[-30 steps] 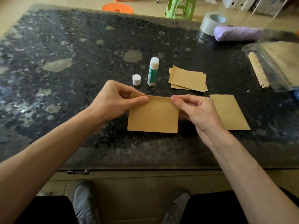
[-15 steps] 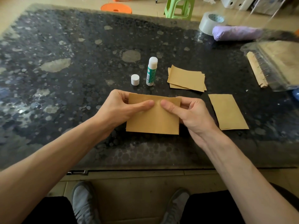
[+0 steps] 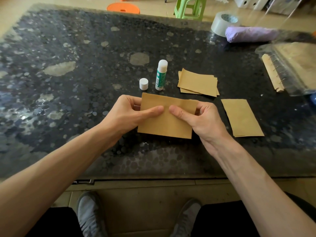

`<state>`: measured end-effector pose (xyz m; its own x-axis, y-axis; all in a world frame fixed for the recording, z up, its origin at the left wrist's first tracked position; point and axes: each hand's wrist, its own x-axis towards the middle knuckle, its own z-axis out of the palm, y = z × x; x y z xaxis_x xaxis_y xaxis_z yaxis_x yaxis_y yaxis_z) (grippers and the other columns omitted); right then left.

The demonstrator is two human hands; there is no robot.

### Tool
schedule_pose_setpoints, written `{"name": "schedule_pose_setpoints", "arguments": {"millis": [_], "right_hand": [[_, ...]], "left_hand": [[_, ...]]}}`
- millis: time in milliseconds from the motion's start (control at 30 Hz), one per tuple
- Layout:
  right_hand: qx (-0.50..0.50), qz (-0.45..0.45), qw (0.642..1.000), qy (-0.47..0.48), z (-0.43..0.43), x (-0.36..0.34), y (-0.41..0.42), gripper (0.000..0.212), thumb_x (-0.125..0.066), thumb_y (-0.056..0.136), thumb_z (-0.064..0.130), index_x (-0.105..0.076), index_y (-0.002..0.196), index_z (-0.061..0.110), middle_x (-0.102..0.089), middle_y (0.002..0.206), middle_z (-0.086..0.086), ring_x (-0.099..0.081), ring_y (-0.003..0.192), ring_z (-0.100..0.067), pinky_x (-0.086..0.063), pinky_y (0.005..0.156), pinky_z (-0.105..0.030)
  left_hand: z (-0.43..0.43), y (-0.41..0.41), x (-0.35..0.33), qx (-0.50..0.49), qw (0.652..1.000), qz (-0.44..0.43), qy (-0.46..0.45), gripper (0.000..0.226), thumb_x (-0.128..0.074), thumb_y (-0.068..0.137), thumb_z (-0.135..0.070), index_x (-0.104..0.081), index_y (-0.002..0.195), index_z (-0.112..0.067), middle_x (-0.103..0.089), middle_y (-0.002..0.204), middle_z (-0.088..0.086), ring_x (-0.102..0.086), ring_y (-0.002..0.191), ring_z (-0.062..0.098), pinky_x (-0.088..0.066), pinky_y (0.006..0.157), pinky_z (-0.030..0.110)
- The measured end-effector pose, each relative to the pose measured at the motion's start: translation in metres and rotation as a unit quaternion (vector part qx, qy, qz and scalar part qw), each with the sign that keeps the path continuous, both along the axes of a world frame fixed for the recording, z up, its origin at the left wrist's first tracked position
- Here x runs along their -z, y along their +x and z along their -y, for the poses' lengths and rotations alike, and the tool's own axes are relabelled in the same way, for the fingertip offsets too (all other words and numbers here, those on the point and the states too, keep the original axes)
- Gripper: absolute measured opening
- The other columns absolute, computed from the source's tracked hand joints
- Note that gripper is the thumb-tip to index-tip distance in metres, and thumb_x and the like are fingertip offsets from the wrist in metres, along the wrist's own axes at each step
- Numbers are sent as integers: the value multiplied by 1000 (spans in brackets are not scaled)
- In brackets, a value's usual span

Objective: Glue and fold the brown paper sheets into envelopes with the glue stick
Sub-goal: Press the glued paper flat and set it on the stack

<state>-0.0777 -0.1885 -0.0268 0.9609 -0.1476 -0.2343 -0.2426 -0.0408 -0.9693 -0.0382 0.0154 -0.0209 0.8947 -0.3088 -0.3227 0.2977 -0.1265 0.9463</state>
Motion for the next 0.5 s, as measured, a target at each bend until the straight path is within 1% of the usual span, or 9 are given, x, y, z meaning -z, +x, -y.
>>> {"name": "schedule_pose_setpoints", "arguments": {"millis": [100, 233, 367, 500], "right_hand": [[1, -7, 1000, 24, -2, 0, -1, 25, -87, 80, 28, -79, 100, 16, -81, 97, 1, -77, 93, -14, -64, 79, -35], [10, -6, 1000, -2, -3, 0, -1, 24, -88, 79, 29, -79, 98, 16, -81, 95, 2, -78, 91, -14, -64, 80, -38], [17, -13, 1000, 17, -3, 0, 0, 28, -88, 78, 29, -79, 100, 15, -81, 98, 0, -78, 92, -16, -64, 82, -41], [16, -13, 1000, 17, -2, -1, 0, 23, -87, 80, 28, -79, 97, 15, -81, 96, 0, -78, 91, -15, -64, 80, -37]], "left_hand": [[2, 0, 0, -7, 1000, 26, 10, 24, -82, 85, -28, -80, 105, -15, -81, 96, 0, -78, 90, 15, -63, 76, 25], [1, 1, 1, 0, 1000, 18, 0, 25, -79, 89, -29, -79, 107, -13, -81, 98, 1, -78, 93, 16, -63, 80, 27], [0, 1, 3, -7, 999, 23, -20, 22, -73, 94, -25, -78, 110, -11, -81, 100, 4, -78, 94, 18, -62, 79, 26], [-1, 1, 0, -2, 1000, 15, -23, 20, -69, 97, -27, -78, 108, -13, -81, 100, 3, -78, 95, 17, -63, 78, 26]]}}
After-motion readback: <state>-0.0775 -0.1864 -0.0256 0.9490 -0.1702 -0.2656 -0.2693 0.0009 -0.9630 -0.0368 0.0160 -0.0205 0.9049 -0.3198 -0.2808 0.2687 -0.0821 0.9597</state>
